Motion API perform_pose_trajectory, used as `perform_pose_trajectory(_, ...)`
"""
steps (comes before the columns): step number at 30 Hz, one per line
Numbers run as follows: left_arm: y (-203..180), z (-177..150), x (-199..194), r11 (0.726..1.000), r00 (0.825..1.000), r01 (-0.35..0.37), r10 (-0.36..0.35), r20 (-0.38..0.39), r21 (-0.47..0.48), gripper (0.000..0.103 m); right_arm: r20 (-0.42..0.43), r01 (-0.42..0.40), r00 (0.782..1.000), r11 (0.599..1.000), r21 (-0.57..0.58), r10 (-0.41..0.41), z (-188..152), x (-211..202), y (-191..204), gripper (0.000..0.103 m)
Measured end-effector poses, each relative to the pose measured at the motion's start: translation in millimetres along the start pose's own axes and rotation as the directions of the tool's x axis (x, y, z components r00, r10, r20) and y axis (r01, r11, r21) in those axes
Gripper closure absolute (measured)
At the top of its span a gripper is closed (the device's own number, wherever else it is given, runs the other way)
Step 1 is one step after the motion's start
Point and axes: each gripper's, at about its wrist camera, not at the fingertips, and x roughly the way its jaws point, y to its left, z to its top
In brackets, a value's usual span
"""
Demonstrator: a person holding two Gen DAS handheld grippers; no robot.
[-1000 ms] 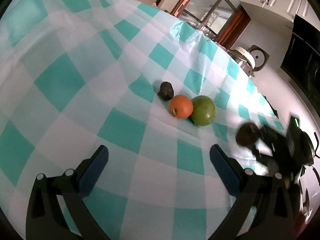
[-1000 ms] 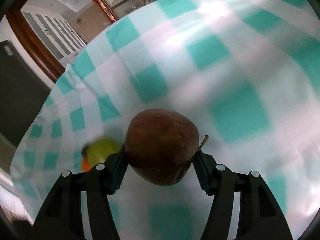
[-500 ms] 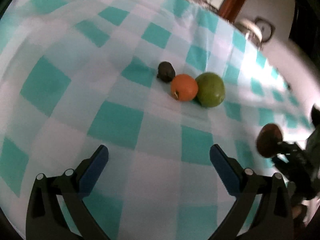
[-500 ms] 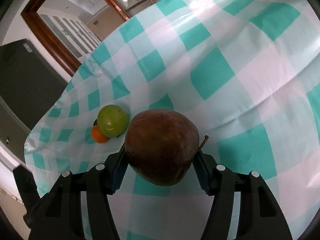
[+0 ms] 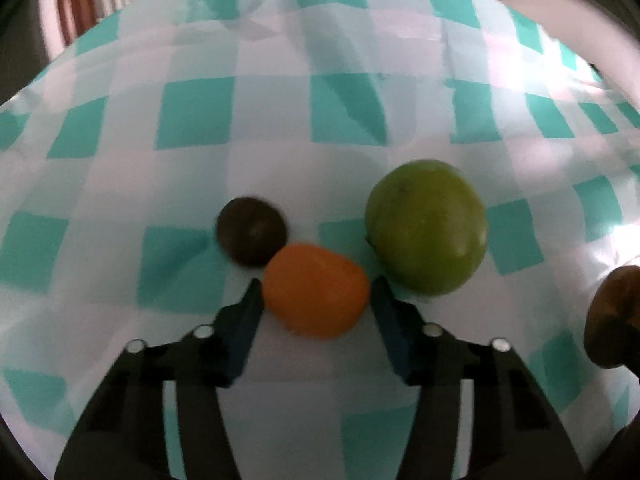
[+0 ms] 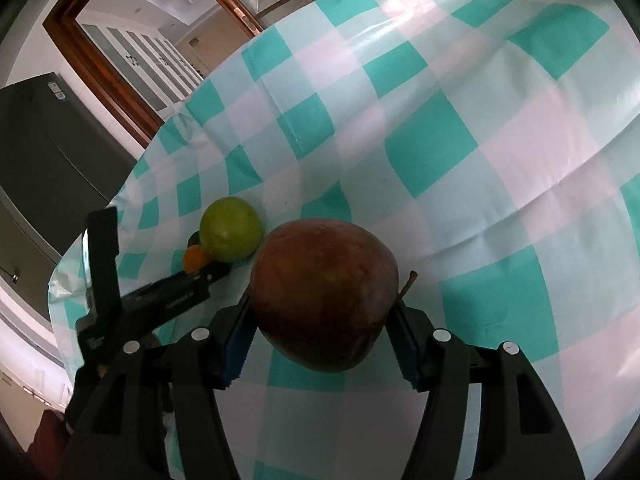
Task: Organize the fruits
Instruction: 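Grasp the small orange with the left tool, then carry the small orange and apple into the white box while both tools release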
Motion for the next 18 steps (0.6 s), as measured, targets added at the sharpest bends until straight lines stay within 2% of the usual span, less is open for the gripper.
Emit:
perform_pose_trajectory(4, -6.5, -11.3, -8.8, 0.999, 1.000, -0.022, 0.022, 0.008, 0.027, 0.058, 0.002, -0.007, 1.000, 1.000, 0.006, 0.007, 0.3, 0.3, -2.5, 0.043)
perform_pose_trajectory(8, -18.5, -42.1, -36.6, 0.999, 0.999, -0.045, 0.045, 0.029, -0.011, 0.058, 0.001, -0.008, 1.000, 1.000, 0.009, 0.008, 0.0, 0.4, -3.1, 0.043)
perform_pose_trajectory(12, -13.7, -58.8, -51.8, 0.995, 0.999, -0.017, 0.021, 0.043, -0.097, 0.058, 0.004, -0.001, 1.000, 1.000, -0.012, 0.001, -1.1, 0.3, 0.7, 0.043)
perform_pose_trajectory(18, -7.1, -58.1, -48.9, 0.987, 0.999, 0.028, -0.024, 0.029, -0.160, 0.058, 0.032, 0.013, 0.999, 0.998, -0.055, -0.012, -2.2, -0.6, 7.9, 0.043)
